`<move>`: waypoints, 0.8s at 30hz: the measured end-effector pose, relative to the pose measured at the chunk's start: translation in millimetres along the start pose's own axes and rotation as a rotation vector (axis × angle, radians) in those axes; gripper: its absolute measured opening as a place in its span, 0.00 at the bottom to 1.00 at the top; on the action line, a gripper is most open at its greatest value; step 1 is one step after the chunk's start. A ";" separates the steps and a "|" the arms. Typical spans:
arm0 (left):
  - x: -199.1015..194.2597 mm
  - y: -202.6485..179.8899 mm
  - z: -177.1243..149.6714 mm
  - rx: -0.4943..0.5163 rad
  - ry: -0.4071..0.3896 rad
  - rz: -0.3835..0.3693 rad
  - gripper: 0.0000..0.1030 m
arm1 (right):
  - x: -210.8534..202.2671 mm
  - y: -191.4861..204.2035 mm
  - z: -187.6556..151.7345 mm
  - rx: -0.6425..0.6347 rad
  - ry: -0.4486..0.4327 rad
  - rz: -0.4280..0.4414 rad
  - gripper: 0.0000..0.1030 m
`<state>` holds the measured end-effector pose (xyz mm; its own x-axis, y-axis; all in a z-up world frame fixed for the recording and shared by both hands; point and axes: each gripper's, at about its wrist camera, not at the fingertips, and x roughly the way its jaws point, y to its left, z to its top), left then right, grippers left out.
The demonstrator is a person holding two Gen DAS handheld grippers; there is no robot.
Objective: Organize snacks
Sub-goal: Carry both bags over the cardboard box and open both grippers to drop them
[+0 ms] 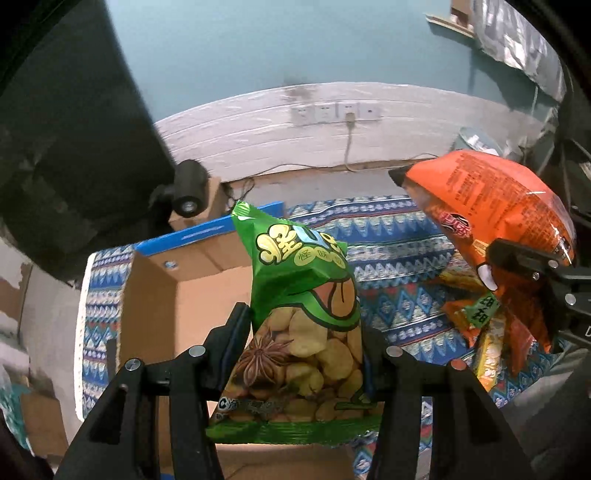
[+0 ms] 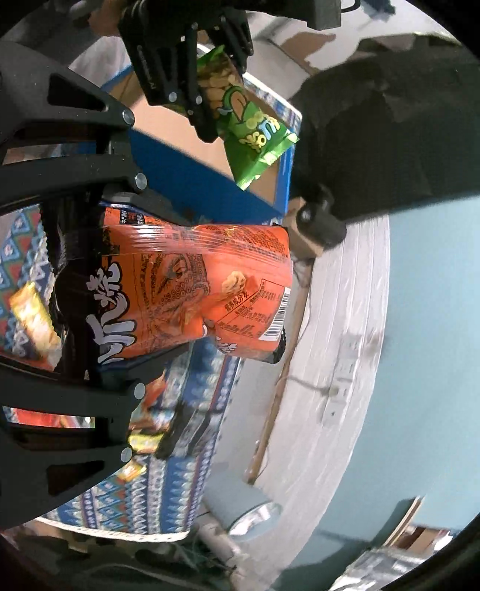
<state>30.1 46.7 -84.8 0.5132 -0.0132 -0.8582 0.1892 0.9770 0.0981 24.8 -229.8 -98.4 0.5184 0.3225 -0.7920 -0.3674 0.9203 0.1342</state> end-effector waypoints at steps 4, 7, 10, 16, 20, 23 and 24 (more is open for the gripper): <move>0.1 20.6 -10.9 -0.025 0.000 0.026 0.51 | 7.3 25.5 9.6 -0.034 0.005 0.029 0.54; 0.6 38.9 -19.1 -0.056 0.004 0.042 0.51 | 14.3 45.0 17.2 -0.055 0.011 0.052 0.54; 3.2 55.5 -28.9 -0.088 0.015 0.053 0.51 | 22.7 65.1 22.9 -0.079 0.019 0.077 0.54; 13.5 88.6 -49.3 -0.141 0.049 0.087 0.51 | 45.5 104.4 31.4 -0.145 0.057 0.123 0.54; 16.8 100.1 -58.7 -0.169 0.067 0.095 0.51 | 59.5 125.7 31.2 -0.196 0.083 0.137 0.55; 17.9 103.1 -61.2 -0.176 0.072 0.103 0.52 | 73.1 140.1 27.1 -0.220 0.117 0.156 0.55; 18.4 103.3 -61.5 -0.178 0.074 0.105 0.52 | 76.2 142.8 26.2 -0.224 0.126 0.163 0.55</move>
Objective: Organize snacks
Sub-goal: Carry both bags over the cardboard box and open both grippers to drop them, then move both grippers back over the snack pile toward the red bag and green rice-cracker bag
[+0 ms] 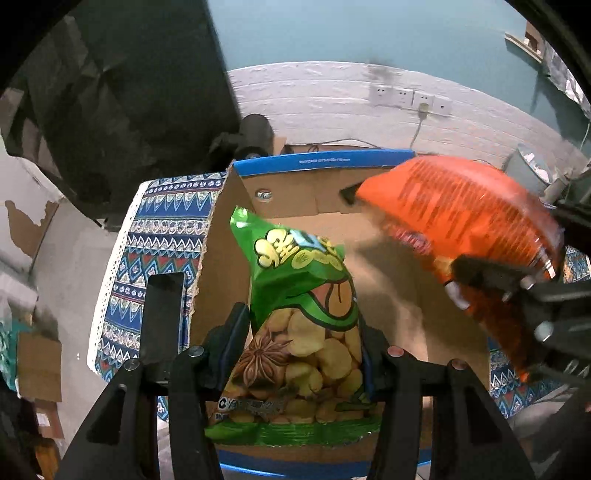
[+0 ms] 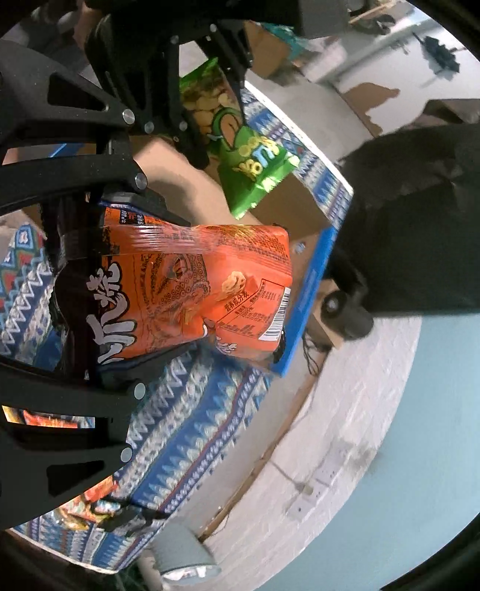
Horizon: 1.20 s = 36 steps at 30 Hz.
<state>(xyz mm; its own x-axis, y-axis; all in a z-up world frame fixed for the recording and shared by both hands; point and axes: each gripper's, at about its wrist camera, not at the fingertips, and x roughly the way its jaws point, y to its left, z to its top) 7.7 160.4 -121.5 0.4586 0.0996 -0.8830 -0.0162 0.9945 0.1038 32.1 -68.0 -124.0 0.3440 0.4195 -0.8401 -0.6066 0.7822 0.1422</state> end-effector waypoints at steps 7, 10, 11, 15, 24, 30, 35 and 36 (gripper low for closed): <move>5.5 3.2 0.1 -0.022 0.027 0.016 0.64 | 15.8 3.8 1.3 -0.011 0.041 0.040 0.56; 4.2 4.6 1.1 -0.039 0.021 0.008 0.72 | 12.3 2.5 1.0 -0.005 0.032 0.041 0.71; 4.0 4.3 2.0 -0.040 0.023 0.007 0.72 | 8.8 1.3 0.8 0.000 0.022 0.042 0.74; 3.0 -1.3 5.4 -0.029 0.025 0.005 0.72 | -1.6 0.1 1.4 -0.007 -0.002 0.015 0.74; -17.0 -17.3 12.8 -0.022 -0.031 -0.026 0.73 | -30.5 -24.5 -9.2 0.038 -0.043 -0.039 0.79; -26.0 -38.5 18.2 0.005 -0.047 -0.061 0.73 | -44.0 -58.4 -28.6 0.113 -0.036 -0.085 0.80; -35.4 -64.1 24.3 0.052 -0.070 -0.073 0.73 | -55.8 -87.0 -52.0 0.184 -0.026 -0.126 0.80; -37.6 -68.0 24.8 0.060 -0.077 -0.075 0.73 | -58.3 -93.4 -57.0 0.200 -0.023 -0.132 0.80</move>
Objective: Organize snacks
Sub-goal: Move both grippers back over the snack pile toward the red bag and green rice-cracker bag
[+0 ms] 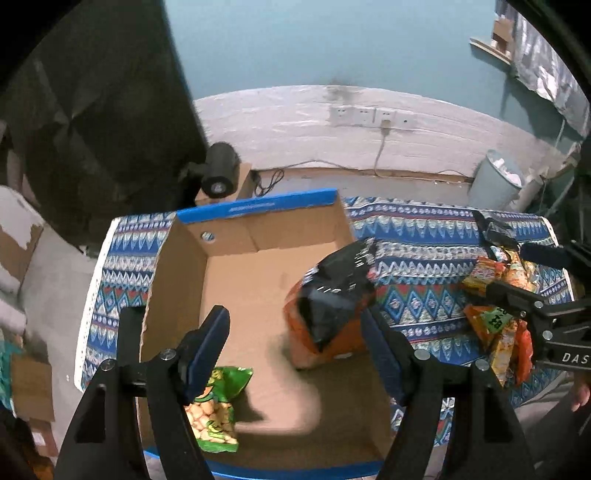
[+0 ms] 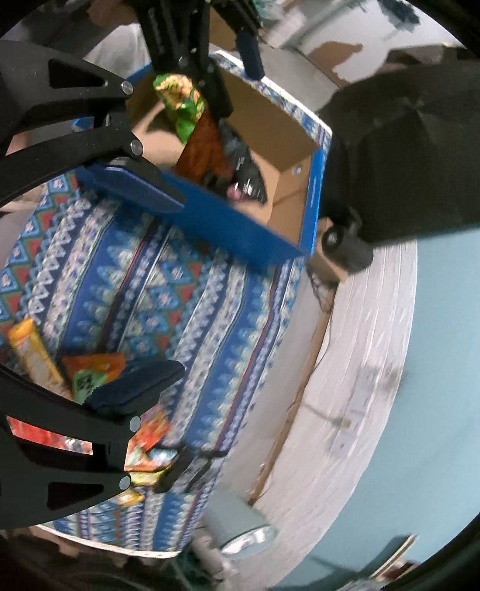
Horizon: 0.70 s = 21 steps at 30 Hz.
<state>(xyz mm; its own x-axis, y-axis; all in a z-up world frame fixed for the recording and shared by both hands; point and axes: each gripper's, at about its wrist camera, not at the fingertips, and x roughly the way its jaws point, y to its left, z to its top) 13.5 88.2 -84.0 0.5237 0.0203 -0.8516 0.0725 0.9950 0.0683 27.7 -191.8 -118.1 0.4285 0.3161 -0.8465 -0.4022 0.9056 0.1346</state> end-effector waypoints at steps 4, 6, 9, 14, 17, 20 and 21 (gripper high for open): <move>-7.9 -21.7 4.9 0.037 -0.027 -0.016 0.73 | -7.7 -22.6 -13.7 0.046 0.004 -0.025 0.80; -10.5 -31.6 6.1 0.056 -0.035 -0.029 0.73 | -12.4 -37.3 -21.9 0.072 0.004 -0.044 0.80; -11.9 -49.3 7.6 0.092 -0.046 -0.046 0.73 | -16.6 -56.8 -32.4 0.114 0.010 -0.060 0.80; -6.5 -80.1 9.2 0.142 -0.023 -0.096 0.73 | -20.9 -83.2 -48.3 0.168 0.019 -0.089 0.80; -3.5 -98.0 8.8 0.174 -0.020 -0.115 0.73 | -23.4 -99.3 -59.2 0.200 0.028 -0.113 0.80; 2.3 -118.0 8.3 0.221 -0.012 -0.132 0.73 | -25.0 -117.0 -71.4 0.234 0.038 -0.146 0.80; 4.5 -123.7 7.9 0.231 -0.007 -0.140 0.73 | -25.4 -124.3 -76.9 0.251 0.045 -0.159 0.80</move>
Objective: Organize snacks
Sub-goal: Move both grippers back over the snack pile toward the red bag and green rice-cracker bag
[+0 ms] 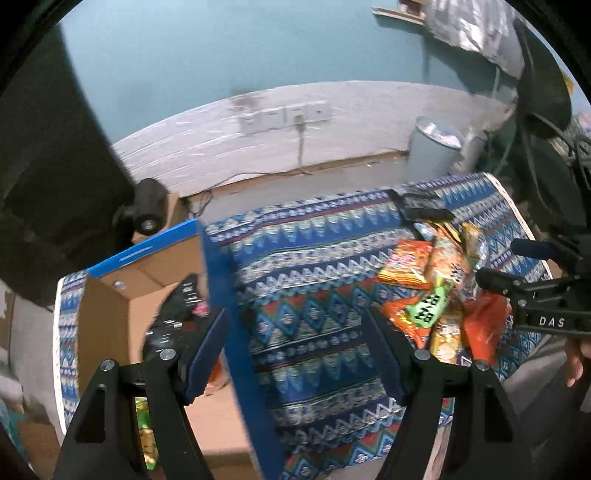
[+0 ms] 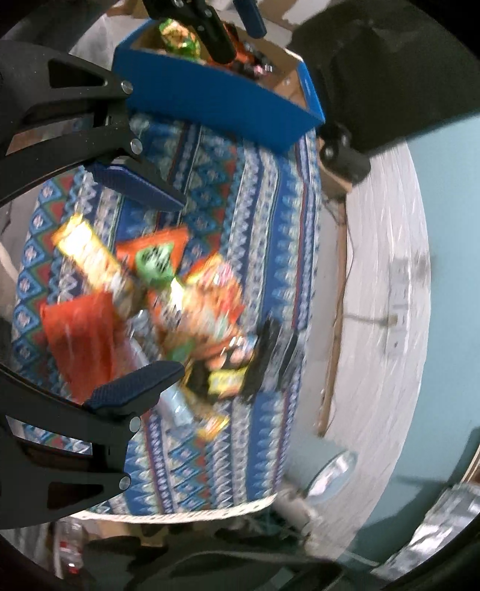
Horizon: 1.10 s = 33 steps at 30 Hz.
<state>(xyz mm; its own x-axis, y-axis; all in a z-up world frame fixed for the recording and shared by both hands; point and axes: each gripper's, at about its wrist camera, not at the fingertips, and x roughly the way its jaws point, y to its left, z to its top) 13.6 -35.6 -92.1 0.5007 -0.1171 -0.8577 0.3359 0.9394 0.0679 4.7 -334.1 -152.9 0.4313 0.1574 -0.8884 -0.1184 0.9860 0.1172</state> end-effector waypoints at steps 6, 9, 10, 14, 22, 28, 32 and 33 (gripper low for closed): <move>26.9 -34.9 0.7 0.059 0.070 -0.049 0.73 | 7.5 -38.2 -18.7 0.079 0.041 -0.061 0.80; 38.8 -48.9 0.7 0.077 0.103 -0.065 0.73 | 15.6 -53.2 -27.2 0.109 0.071 -0.085 0.80; 43.1 -54.1 0.4 0.085 0.113 -0.068 0.73 | 19.5 -57.8 -30.3 0.121 0.084 -0.093 0.80; 55.3 -69.0 -0.2 0.118 0.130 -0.063 0.73 | 32.1 -69.2 -40.6 0.151 0.121 -0.104 0.80; 80.5 -83.9 -0.1 0.148 0.176 -0.074 0.73 | 55.7 -82.6 -55.5 0.230 0.195 -0.105 0.80; 95.7 -91.9 3.2 0.158 0.207 -0.081 0.73 | 64.2 -86.3 -70.1 0.238 0.236 -0.117 0.80; 101.9 -97.0 6.2 0.152 0.225 -0.103 0.73 | 63.7 -91.9 -81.2 0.251 0.251 -0.120 0.81; 103.4 -98.4 6.9 0.152 0.228 -0.108 0.73 | 64.6 -95.4 -84.1 0.260 0.257 -0.123 0.81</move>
<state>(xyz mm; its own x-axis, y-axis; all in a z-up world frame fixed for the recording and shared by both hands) 37.8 -142.3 -184.0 0.2691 -0.1218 -0.9554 0.5020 0.8643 0.0312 -31.4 -422.6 -258.8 0.1856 0.0507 -0.9813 0.1658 0.9827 0.0821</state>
